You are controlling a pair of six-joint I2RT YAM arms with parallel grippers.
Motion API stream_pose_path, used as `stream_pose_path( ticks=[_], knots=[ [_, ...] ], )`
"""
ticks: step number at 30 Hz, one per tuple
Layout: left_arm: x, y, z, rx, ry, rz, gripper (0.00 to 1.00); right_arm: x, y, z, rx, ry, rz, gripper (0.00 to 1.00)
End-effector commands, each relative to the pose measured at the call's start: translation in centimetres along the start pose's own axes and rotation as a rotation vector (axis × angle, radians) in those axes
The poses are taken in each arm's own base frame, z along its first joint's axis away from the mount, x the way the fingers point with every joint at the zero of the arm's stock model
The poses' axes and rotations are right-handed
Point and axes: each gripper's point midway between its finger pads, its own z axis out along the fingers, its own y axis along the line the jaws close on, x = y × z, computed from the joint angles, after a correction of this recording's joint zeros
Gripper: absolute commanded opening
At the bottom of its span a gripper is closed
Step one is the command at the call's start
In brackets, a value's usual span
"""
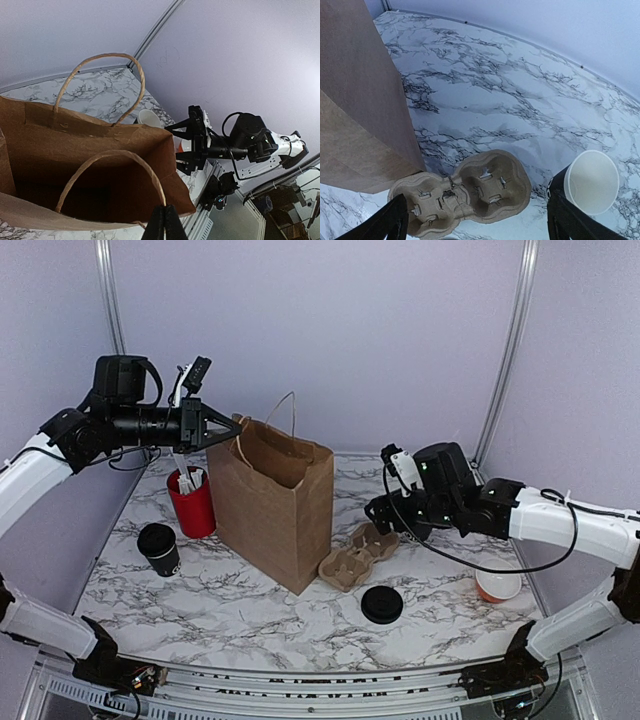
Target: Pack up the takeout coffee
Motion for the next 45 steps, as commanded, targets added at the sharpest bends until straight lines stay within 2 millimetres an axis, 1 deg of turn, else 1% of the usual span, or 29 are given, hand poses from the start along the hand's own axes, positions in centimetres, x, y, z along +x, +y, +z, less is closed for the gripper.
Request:
stream_pose_path(
  ticks=[1, 5, 8, 11, 13, 15, 17, 18, 19, 23, 26, 28, 30, 31, 34, 35, 38, 40, 42, 45],
  knots=[
    [2.0, -2.3, -2.0, 0.131, 0.063, 0.052, 0.0, 0.2, 0.9, 0.2, -0.059, 0.039, -0.063, 0.93],
    [2.8, -1.6, -3.0, 0.126, 0.077, 0.056, 0.0, 1.1, 1.7, 0.8, -0.095, 0.071, -0.085, 0.93],
    [3.1, -1.0, -3.9, 0.095, 0.074, 0.059, 0.0, 1.4, 1.5, 1.5, -0.079, 0.086, -0.096, 0.93],
    [2.9, -0.4, -4.7, 0.059, 0.057, 0.061, 0.0, 0.9, 1.3, 2.2, -0.059, 0.074, -0.096, 0.92],
    [3.0, -0.2, -5.0, 0.046, 0.053, 0.061, 0.0, 0.3, 1.1, 2.8, -0.035, 0.057, -0.079, 0.92],
    [3.2, 0.3, -4.9, 0.024, 0.051, 0.055, 0.0, -0.4, 1.3, 3.5, -0.037, 0.045, -0.06, 0.91],
    [3.4, 0.9, -4.8, 0.003, 0.052, 0.047, 0.0, -0.8, 1.8, 4.5, -0.049, 0.038, -0.04, 0.9],
    [3.5, 1.1, -4.7, -0.005, 0.053, 0.044, 0.0, -0.8, 2.1, 5.2, -0.059, 0.04, -0.033, 0.9],
    [3.5, 1.4, -4.7, -0.016, 0.051, 0.04, 0.0, -1.1, 2.4, 5.4, -0.071, 0.029, -0.025, 0.89],
    [3.4, 1.9, -4.8, -0.044, 0.041, 0.039, 0.0, -1.2, 3.9, 7.1, -0.133, 0.022, -0.011, 0.89],
    [3.0, 2.1, -4.9, -0.066, 0.026, 0.043, 0.0, -0.8, 5.3, 7.8, -0.169, 0.032, -0.014, 0.88],
    [2.8, 2.4, -5.0, -0.089, 0.013, 0.044, 0.0, -0.3, 6.4, 7.9, -0.192, 0.037, -0.028, 0.88],
    [2.6, 3.0, -5.0, -0.121, 0.001, 0.04, 0.0, 0.0, 7.5, 7.7, -0.224, 0.034, -0.039, 0.87],
    [2.4, 3.4, -4.9, -0.138, -0.006, 0.037, 0.0, 0.4, 9.1, 7.1, -0.256, 0.03, -0.059, 0.87],
    [2.4, 3.9, -4.3, -0.137, -0.007, 0.024, 0.0, 0.9, 10.9, 5.6, -0.301, 0.007, -0.069, 0.87],
    [2.2, 3.7, -4.0, -0.119, -0.009, 0.024, 0.0, 1.1, 11.6, 4.9, -0.326, -0.002, -0.069, 0.87],
    [2.2, 3.7, -2.9, -0.08, 0.004, 0.007, 0.0, 1.4, 12.9, 3.0, -0.385, -0.035, -0.048, 0.87],
    [2.5, 3.5, -2.0, -0.046, 0.027, -0.004, 0.0, 1.4, 13.8, 1.8, -0.42, -0.057, -0.041, 0.87],
    [2.8, 3.4, -1.3, -0.031, 0.04, -0.007, 0.0, 1.6, 14.6, 0.8, -0.451, -0.067, -0.036, 0.87],
    [2.9, 3.0, -0.6, -0.005, 0.049, 0.003, 0.0, 2.1, 16.1, 0.3, -0.485, -0.061, -0.04, 0.87]
  ],
)
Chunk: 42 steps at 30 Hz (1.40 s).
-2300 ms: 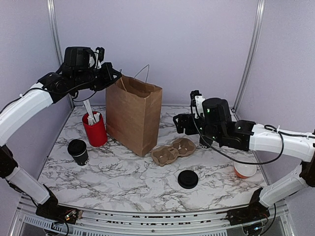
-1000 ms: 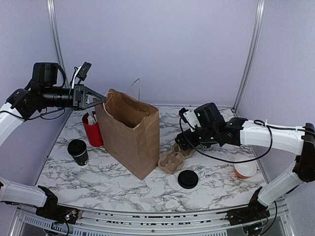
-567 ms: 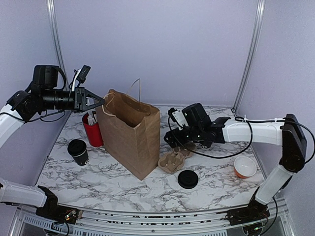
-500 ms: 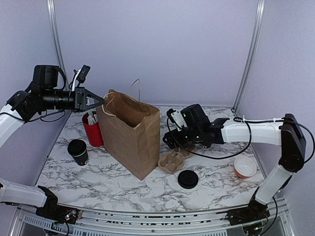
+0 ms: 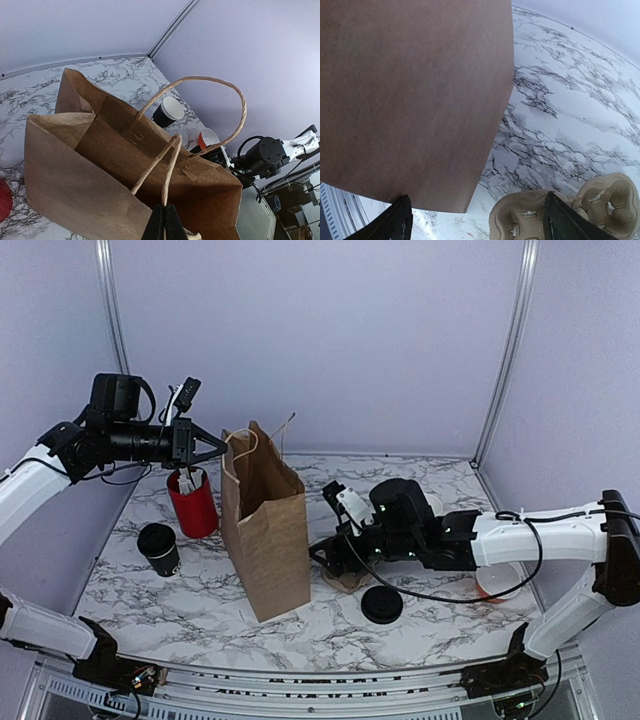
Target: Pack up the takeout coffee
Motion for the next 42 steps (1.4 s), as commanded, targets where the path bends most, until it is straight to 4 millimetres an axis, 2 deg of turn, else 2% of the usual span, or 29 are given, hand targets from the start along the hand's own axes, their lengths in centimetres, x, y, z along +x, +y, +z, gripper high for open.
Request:
stream_pose_path(
  ticks=[1, 5, 12, 19, 24, 30, 32, 37, 42],
  knots=[
    [0.3, -1.2, 1.4, 0.077, 0.017, 0.012, 0.0, -1.9, 3.1, -0.4, -0.083, -0.07, 0.017, 0.87],
    [0.4, -1.9, 2.0, 0.119, 0.032, 0.02, 0.0, -2.1, 3.9, 0.0, -0.066, -0.062, 0.009, 0.86],
    [-0.8, -1.8, 1.4, 0.078, -0.022, 0.044, 0.0, -3.0, 1.1, -1.7, 0.062, -0.073, 0.014, 0.88],
    [-2.0, -2.3, -0.8, 0.028, -0.107, 0.08, 0.0, -3.5, -2.1, -4.0, 0.136, -0.052, 0.005, 0.88],
    [-1.8, -2.3, -2.1, 0.002, -0.138, 0.1, 0.04, -4.2, -3.8, -5.2, 0.149, -0.049, -0.017, 0.89],
    [-1.1, -2.0, -3.2, -0.035, -0.154, 0.104, 0.06, -3.1, -6.2, -4.9, 0.153, 0.045, -0.043, 0.9],
    [-1.0, -2.1, -3.6, -0.041, -0.16, 0.111, 0.06, -2.6, -7.8, -4.9, 0.154, 0.066, -0.027, 0.9],
    [-0.7, -2.0, -4.1, -0.058, -0.159, 0.137, 0.0, -0.6, -8.7, -3.7, 0.143, 0.146, -0.055, 0.89],
    [-1.0, -1.8, -3.7, -0.062, -0.146, 0.152, 0.0, 0.7, -9.4, -2.3, 0.158, 0.2, -0.059, 0.88]
  ],
)
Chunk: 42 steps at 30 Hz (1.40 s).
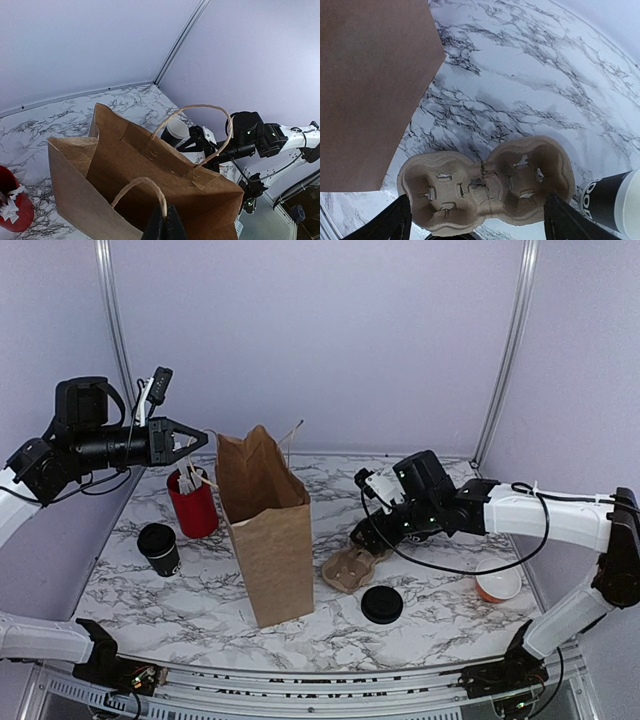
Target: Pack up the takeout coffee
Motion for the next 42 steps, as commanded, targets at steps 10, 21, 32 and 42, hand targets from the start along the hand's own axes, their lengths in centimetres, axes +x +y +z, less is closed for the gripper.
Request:
stream_pose_path(
  ticks=[10, 21, 32, 42],
  knots=[
    [-2.0, 2.7, 1.9, -0.031, 0.012, 0.054, 0.0, 0.1, -0.5, 1.9, 0.016, 0.031, -0.009, 0.88],
    [-3.3, 3.0, 2.9, -0.004, 0.0, 0.049, 0.0, 0.9, -1.4, 2.6, 0.033, 0.058, -0.001, 0.88],
    [-2.6, 2.2, 0.9, -0.01, -0.027, 0.009, 0.22, 1.8, -1.3, 3.2, 0.026, 0.112, -0.008, 0.88],
    [-2.0, 3.0, -0.9, -0.099, -0.059, 0.001, 0.53, 3.0, -1.0, 4.5, 0.003, 0.197, -0.024, 0.87]
  ],
)
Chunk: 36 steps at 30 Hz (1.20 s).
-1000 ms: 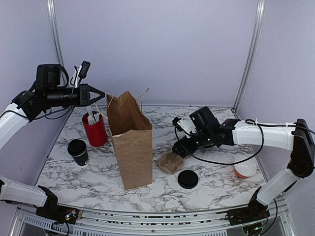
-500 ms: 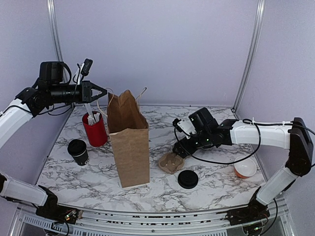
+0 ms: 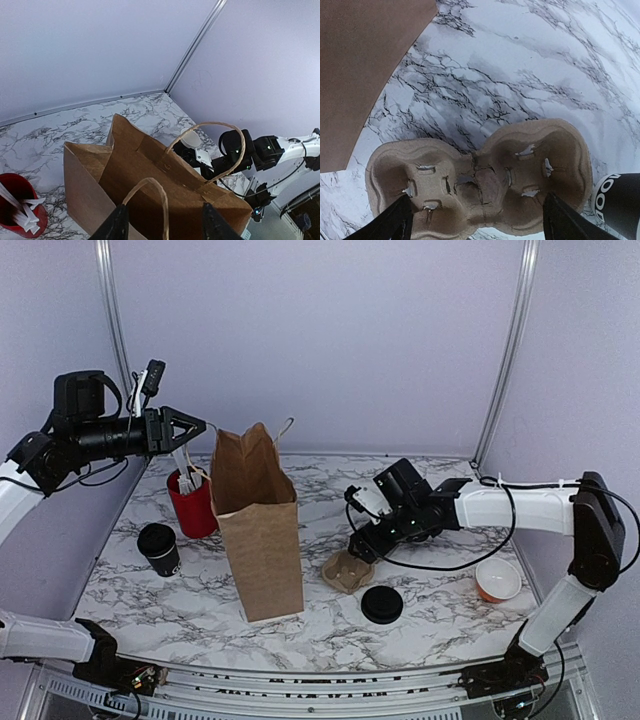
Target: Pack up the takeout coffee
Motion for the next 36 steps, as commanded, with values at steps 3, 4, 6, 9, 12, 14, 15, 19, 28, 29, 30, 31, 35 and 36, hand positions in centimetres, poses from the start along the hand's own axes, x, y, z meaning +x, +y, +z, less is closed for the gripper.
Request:
stream_pose_path(
  ticks=[3, 4, 6, 9, 12, 14, 15, 19, 28, 29, 30, 31, 35, 36],
  knots=[
    [-0.2, 0.7, -1.3, -0.069, -0.036, -0.005, 0.55, 0.6, -0.2, 1.0, -0.004, 0.077, -0.015, 0.85],
    [-0.2, 0.8, -1.4, -0.076, -0.04, -0.007, 0.55, 0.7, -0.2, 1.2, -0.001, 0.088, -0.016, 0.85],
    [-0.2, 0.8, -1.6, -0.082, -0.043, -0.007, 0.56, 1.3, -0.3, 1.6, 0.001, 0.115, -0.021, 0.84],
    [-0.2, 0.8, -1.8, -0.088, -0.045, -0.007, 0.56, 1.9, -0.2, 2.2, -0.007, 0.144, -0.026, 0.83],
    [-0.2, 0.9, -1.8, -0.093, -0.044, -0.012, 0.56, 2.1, -0.3, 2.9, -0.005, 0.159, -0.031, 0.8],
    [-0.2, 0.9, -1.8, -0.092, -0.045, -0.013, 0.56, 1.8, -0.3, 3.3, -0.002, 0.158, -0.036, 0.79],
    [-0.3, 0.9, -1.9, -0.093, -0.047, -0.012, 0.57, 1.6, -0.3, 3.4, -0.003, 0.157, -0.039, 0.78],
    [-0.3, 0.8, -2.0, -0.091, -0.045, -0.017, 0.57, 1.6, -0.2, 4.2, -0.007, 0.169, -0.046, 0.75],
    [-0.8, 0.9, -2.4, -0.118, -0.054, -0.038, 0.56, 2.5, 0.2, 5.6, -0.032, 0.208, -0.053, 0.66],
    [-0.9, 1.0, -2.5, -0.128, -0.058, -0.041, 0.57, 2.7, 0.2, 5.8, -0.033, 0.216, -0.053, 0.65],
    [-0.9, 1.1, -2.6, -0.135, -0.061, -0.045, 0.57, 2.8, 0.3, 5.9, -0.036, 0.218, -0.054, 0.65],
    [-0.9, 1.2, -2.5, -0.14, -0.059, -0.048, 0.57, 2.9, 0.3, 6.0, -0.038, 0.222, -0.054, 0.65],
    [-1.0, 1.5, -2.5, -0.159, -0.055, -0.062, 0.57, 3.4, 0.5, 6.5, -0.043, 0.243, -0.057, 0.65],
    [-1.0, 1.7, -2.4, -0.165, -0.053, -0.066, 0.59, 3.4, 0.5, 6.5, -0.042, 0.244, -0.058, 0.65]
  ],
)
